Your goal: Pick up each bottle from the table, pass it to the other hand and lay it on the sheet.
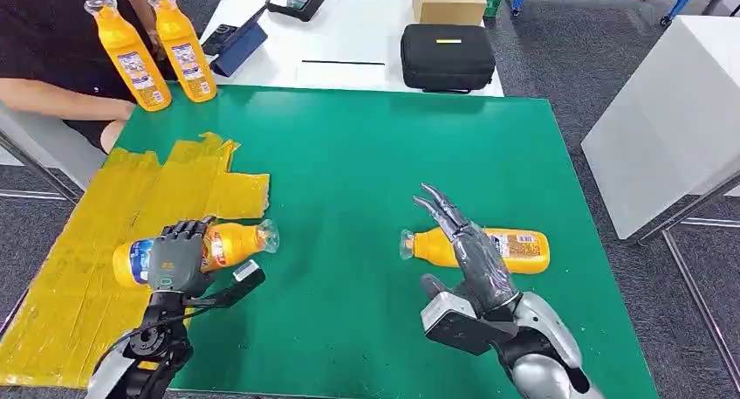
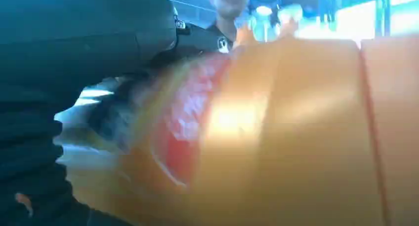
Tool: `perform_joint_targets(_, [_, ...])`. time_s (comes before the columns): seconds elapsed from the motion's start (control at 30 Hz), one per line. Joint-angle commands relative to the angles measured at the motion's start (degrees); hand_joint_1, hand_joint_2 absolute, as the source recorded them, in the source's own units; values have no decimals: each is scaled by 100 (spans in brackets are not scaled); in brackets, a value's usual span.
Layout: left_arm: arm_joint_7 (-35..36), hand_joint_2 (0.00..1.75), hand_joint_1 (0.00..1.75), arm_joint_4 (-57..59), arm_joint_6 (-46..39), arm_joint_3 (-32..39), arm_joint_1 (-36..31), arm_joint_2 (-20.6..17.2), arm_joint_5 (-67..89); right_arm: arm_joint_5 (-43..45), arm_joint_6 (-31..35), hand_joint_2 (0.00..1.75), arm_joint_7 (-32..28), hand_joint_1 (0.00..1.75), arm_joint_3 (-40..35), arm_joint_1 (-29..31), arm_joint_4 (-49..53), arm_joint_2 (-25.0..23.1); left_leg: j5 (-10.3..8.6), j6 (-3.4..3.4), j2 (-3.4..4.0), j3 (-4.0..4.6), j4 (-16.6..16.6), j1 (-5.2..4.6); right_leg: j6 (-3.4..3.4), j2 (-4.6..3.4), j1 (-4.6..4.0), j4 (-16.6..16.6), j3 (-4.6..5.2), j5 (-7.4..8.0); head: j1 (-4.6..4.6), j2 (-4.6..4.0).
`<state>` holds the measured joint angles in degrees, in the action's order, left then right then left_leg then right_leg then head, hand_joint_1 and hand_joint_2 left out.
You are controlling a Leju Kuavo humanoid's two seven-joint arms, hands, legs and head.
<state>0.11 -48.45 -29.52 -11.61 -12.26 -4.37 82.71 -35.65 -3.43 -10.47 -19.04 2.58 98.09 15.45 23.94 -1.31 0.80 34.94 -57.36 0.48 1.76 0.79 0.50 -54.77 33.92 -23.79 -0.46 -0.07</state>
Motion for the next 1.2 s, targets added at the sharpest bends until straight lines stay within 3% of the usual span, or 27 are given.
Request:
perform_joint_targets(0.03, [77,0,0,774,185,110,-349,-87,92,-843,108,175,380,0,691,-715,251,480,3,3,-21,-12,4,0,-3,15,1,3,-18,-9,0,0])
perform_joint_targets(0.2, [8,0,0,444,248,366,-66,-107,81,-934,-266,175,336,0,1197,-699,-23,667,21,5,-6,-36,4,-8,-7,-8,11,-4,-36,-20,0,0])
perform_joint_targets(0.27, [-15,0,0,474,271,370,-100,-95,72,-913,-288,175,316,0,1245,-698,-66,695,9,2,-7,-9,3,-5,-3,-3,7,0,-14,-7,-2,0])
perform_joint_targets(0.4, [-17,0,0,487,290,368,-135,-70,72,-914,-288,175,320,0,1240,-708,-71,670,34,12,-25,-70,0,-16,-17,-2,20,-17,-65,-40,0,0])
perform_joint_targets(0.47, [-75,0,0,525,276,402,-149,-54,25,-931,-309,175,333,0,1197,-719,-36,698,9,4,-8,-18,5,-4,-6,-2,6,3,-21,-9,0,0])
perform_joint_targets(0.5, [-101,0,0,536,278,465,-155,-15,-49,-1000,-367,175,357,0,1162,-773,-62,860,24,9,-13,-51,5,-10,-12,-6,14,-6,-49,-27,-2,0])
perform_joint_targets(0.63, [35,0,0,105,-340,584,-19,19,148,-939,-446,175,348,0,1074,-664,-286,1075,30,6,-20,-56,3,-12,-9,-1,15,-6,-56,-34,-2,0])
perform_joint_targets(0.7, [-164,0,0,-390,-444,794,71,50,-228,-901,-474,175,415,0,1062,-661,-279,1188,13,2,-5,-18,1,-5,-3,-5,8,0,-21,-11,2,0])
perform_joint_targets(0.73, [-594,0,0,-886,-548,968,189,92,-976,-914,-437,175,526,0,1156,-857,-143,1270,16,2,-2,-17,-2,-4,-3,-9,6,-2,-20,-12,0,0])
perform_joint_targets(0.83, [-1548,0,0,-2407,134,1419,625,194,-3511,-892,-354,175,612,0,1473,-1322,120,1509,13,2,-26,-4,-7,-3,-3,15,5,-6,-15,-18,0,0])
perform_joint_targets(0.93, [-1624,0,0,-3513,1621,1730,935,260,-5584,-1029,-664,175,717,0,1362,-799,-414,1537,31,4,-23,-24,-16,-10,-6,7,13,-19,-28,-34,0,0])
perform_joint_targets(0.97, [-1602,0,0,-3572,1642,1733,956,257,-5597,-1052,-687,175,690,0,1310,-624,-580,1494,16,2,12,1,-9,-6,-2,-21,7,-5,0,-6,0,0])
perform_joint_targets(1.07, [-1596,0,0,-3557,1649,1730,956,260,-5599,-1060,-696,175,681,0,1272,-533,-663,1471,13,4,18,-3,1,-7,-3,-27,8,3,-3,-1,-2,0])
perform_joint_targets(1.1, [-1776,0,0,-3453,2403,1662,960,168,-6462,-1150,-878,175,764,0,1060,-316,-869,1536,17,5,13,-18,2,-8,-5,-28,9,3,-17,-7,2,0])
perform_joint_targets(1.2, [-2045,0,0,-3370,2879,1490,1005,-89,-7092,-1156,-1032,175,766,0,657,429,-1675,1389,12,7,28,-23,9,-8,-5,-44,10,10,-16,2,0,0])
